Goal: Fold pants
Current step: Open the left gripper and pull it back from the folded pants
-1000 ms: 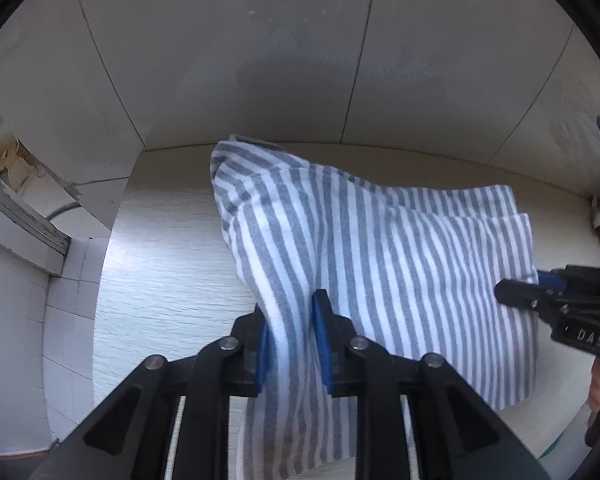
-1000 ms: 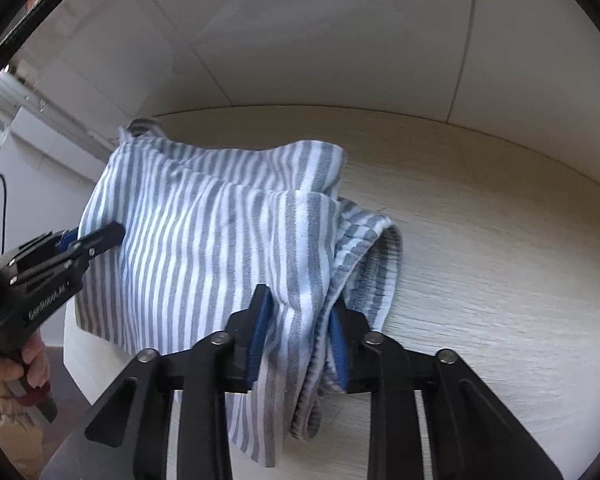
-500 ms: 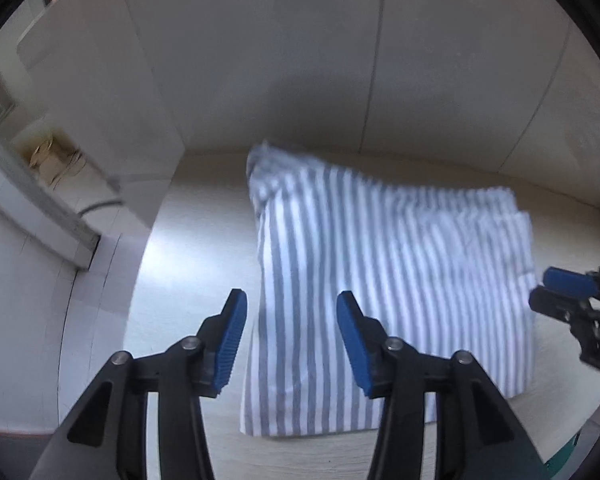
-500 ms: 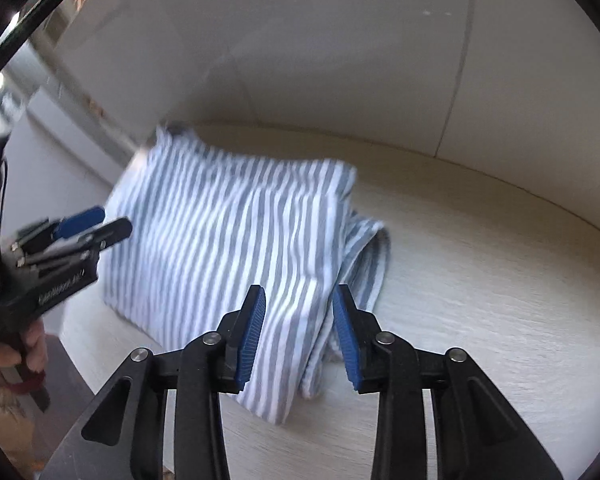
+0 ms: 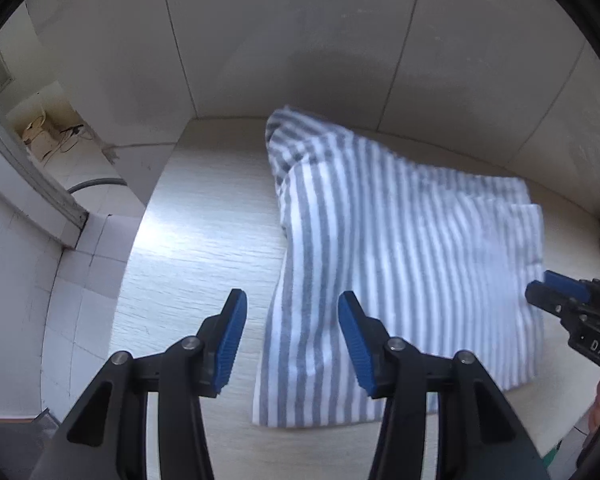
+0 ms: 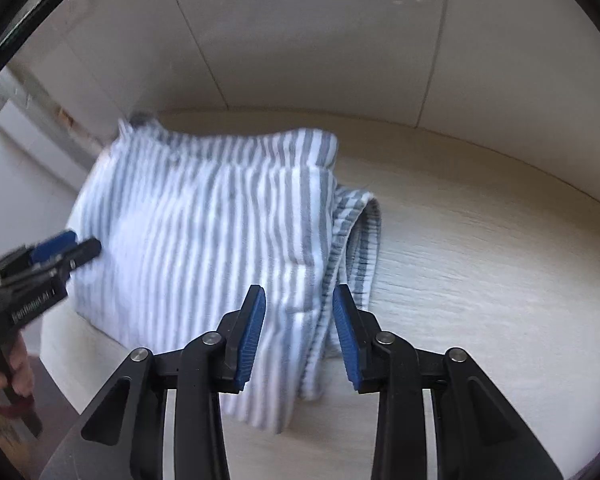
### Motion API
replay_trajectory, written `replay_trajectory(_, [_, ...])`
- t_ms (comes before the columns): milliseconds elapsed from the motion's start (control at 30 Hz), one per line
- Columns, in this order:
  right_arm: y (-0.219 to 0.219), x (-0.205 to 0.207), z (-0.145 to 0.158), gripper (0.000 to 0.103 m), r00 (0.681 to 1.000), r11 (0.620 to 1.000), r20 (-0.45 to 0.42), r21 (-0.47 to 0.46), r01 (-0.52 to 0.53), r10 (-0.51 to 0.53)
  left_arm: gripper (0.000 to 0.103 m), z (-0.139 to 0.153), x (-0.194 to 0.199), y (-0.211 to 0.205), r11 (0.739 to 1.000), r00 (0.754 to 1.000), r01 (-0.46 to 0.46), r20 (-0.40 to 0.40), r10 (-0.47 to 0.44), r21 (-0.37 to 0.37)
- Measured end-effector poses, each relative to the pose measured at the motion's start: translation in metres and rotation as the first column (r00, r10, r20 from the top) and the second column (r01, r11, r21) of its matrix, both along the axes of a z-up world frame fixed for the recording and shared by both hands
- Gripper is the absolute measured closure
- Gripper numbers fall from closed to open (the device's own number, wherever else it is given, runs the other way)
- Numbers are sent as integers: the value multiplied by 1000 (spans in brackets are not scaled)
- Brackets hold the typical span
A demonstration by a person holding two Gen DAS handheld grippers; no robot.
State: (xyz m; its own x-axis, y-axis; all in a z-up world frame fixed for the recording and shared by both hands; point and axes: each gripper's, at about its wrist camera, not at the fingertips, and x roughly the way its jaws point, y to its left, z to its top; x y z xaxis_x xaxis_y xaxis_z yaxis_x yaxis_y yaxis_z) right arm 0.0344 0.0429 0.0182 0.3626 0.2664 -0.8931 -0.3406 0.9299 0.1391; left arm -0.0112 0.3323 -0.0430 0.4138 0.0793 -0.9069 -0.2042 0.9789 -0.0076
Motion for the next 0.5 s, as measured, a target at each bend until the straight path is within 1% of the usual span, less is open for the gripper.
replay_trajectory(67, [0,-11,11,67,1000,1000,19,3,25,-25,52,11,-5,0,1000,1000,10,16,-10,-11])
replay_trajectory(167, [3,-29,25,67,999,999,39,7,33,-33,52,27,-15,-6,1000,999,25,37,-24,-19])
replay_trajectory(267, [14,-44,30,67,998,999,54,6,41,-41,45,38,-25,-12,999,998,44,46,-42,-32])
replay_trajectory(333, [17,-57,33,66,997,999,62,12,51,-51,44,44,-32,-18,998,997,53,54,-52,-25])
replay_trajectory(400, [18,-64,34,66,996,998,68,15,63,-64,39,44,-40,-21,998,997,55,51,-55,-13])
replay_trajectory(500, [18,-77,32,66,994,997,74,11,76,-76,38,40,-50,-24,998,998,50,47,-49,-23])
